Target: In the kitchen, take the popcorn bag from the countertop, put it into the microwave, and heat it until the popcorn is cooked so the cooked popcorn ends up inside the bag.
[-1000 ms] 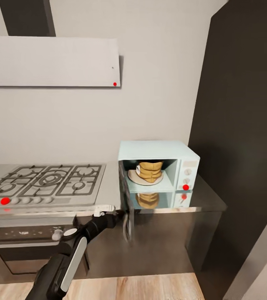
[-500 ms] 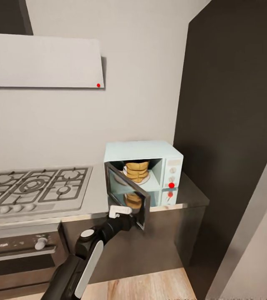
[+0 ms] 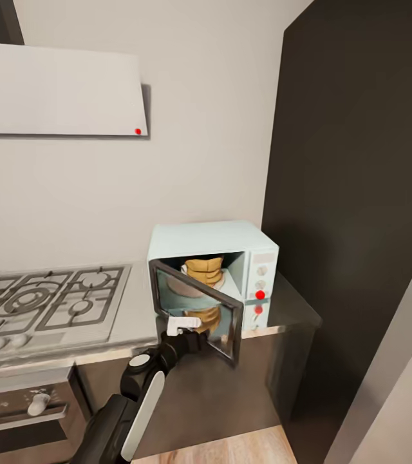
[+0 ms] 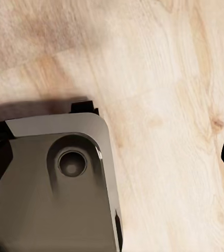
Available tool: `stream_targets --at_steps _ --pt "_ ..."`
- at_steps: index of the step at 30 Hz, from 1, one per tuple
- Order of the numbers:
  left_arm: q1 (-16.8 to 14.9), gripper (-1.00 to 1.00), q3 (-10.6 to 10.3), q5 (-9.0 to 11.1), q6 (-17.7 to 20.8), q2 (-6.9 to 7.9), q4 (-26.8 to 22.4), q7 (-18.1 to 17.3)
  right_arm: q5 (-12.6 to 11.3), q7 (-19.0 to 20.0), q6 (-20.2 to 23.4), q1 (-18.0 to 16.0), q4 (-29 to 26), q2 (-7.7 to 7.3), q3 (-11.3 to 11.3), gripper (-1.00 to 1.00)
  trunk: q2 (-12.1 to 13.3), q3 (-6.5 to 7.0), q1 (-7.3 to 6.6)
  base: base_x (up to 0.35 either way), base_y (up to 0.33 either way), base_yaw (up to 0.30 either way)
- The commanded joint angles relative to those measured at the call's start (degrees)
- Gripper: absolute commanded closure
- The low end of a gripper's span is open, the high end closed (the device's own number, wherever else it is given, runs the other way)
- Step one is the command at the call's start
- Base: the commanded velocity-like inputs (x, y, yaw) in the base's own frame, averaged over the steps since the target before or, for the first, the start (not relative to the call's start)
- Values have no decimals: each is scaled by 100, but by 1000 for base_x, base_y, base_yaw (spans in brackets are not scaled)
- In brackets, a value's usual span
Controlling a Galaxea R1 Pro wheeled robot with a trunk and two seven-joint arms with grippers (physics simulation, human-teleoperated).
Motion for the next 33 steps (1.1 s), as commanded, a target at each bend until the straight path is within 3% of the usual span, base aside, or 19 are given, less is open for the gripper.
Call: stream_targets --at_steps 1,3,5,7,15,19,22,33 --pt "-4 -100 -4 45 28 -6 -5 75 53 -5 -33 -8 18 -3 -49 -100 -5 -7 3 222 0 0" --pt "-2 -100 -20 45 28 -66 14 154 53 -4 -32 -8 18 -3 -49 -100 -5 -7 3 221 0 0" --pt "-4 -100 -168 42 28 -118 32 180 56 -5 -32 -8 18 -3 -49 -100 -5 -7 3 220 0 0" --pt "-3 -100 -380 41 28 -119 42 190 58 -3 -32 -8 18 -3 -49 -100 -5 -7 3 219 0 0" --pt "-4 -100 -737 42 22 -119 43 237 62 -4 -32 -8 18 -3 -49 -100 -5 -7 3 218 0 0" --pt "-4 -100 -892 69 20 -119 40 895 66 -3 -32 -8 18 4 -49 -100 -5 -7 3 211 0 0" --pt "-4 -100 -1087 82 -168 -119 44 1032 70 -3 -32 -8 18 5 -49 -100 -5 -7 3 208 0 0" --pt "-4 -100 -1204 67 -252 -119 45 1055 44 -12 -29 -8 18 6 -53 -100 -5 -7 3 208 0 -129"
